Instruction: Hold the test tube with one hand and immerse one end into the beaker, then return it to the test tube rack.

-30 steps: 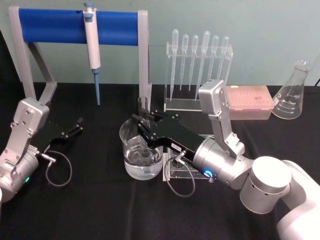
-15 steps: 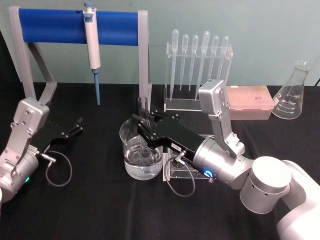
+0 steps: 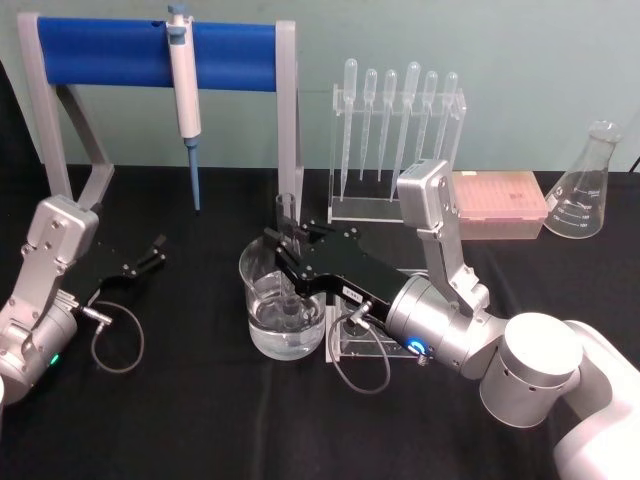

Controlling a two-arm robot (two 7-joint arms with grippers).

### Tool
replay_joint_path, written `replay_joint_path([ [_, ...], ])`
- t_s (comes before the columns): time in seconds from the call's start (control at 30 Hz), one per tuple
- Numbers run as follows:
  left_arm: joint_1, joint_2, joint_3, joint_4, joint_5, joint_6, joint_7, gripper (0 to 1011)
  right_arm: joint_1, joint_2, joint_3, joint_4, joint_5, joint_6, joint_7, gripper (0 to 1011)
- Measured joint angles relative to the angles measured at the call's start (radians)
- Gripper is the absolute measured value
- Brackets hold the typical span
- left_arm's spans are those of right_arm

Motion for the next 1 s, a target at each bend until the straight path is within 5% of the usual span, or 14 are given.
replay_joint_path([
  [1.0,0.0,0.0,0.0,0.0,0.0,0.0,0.0,1000,0.0,0.0,0.0,0.0,0.0,0.0,0.0,225],
])
